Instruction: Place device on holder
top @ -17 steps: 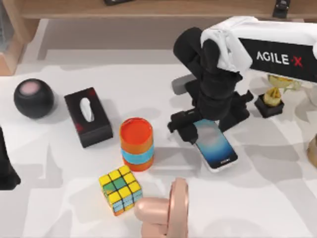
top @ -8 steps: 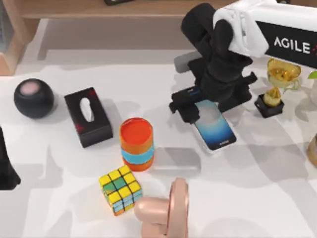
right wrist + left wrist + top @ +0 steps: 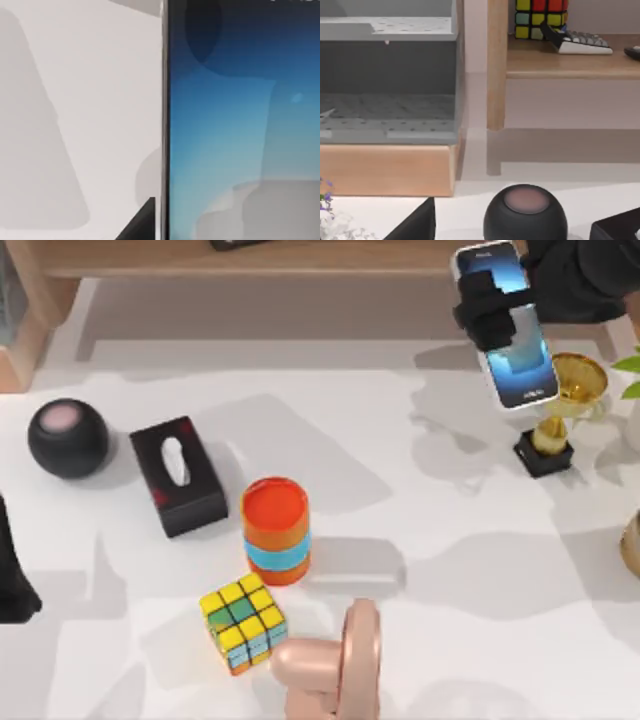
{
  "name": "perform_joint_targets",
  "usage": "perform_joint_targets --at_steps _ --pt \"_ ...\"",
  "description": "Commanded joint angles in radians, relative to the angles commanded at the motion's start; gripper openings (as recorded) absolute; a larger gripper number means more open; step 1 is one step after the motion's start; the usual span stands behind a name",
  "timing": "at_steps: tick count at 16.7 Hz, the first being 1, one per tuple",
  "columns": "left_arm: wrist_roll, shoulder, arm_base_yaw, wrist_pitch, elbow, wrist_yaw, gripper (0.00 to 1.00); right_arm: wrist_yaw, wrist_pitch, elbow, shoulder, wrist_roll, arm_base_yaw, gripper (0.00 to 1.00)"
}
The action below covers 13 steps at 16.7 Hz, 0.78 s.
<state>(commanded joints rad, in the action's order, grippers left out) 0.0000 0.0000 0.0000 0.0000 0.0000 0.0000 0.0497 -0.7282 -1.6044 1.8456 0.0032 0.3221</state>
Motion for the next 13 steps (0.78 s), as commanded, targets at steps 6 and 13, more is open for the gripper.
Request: perform_joint_targets --at_steps 6,13 --pt "0.0 0.0 0.0 0.0 0.0 0.0 1.0 0.065 0.246 0.225 -0.284 -0.091 -0.268 0.0" --pt "0.0 0.0 0.0 0.0 0.0 0.0 1.0 0.166 0.508 0.549 -0.568 -0.149 -0.629 0.0"
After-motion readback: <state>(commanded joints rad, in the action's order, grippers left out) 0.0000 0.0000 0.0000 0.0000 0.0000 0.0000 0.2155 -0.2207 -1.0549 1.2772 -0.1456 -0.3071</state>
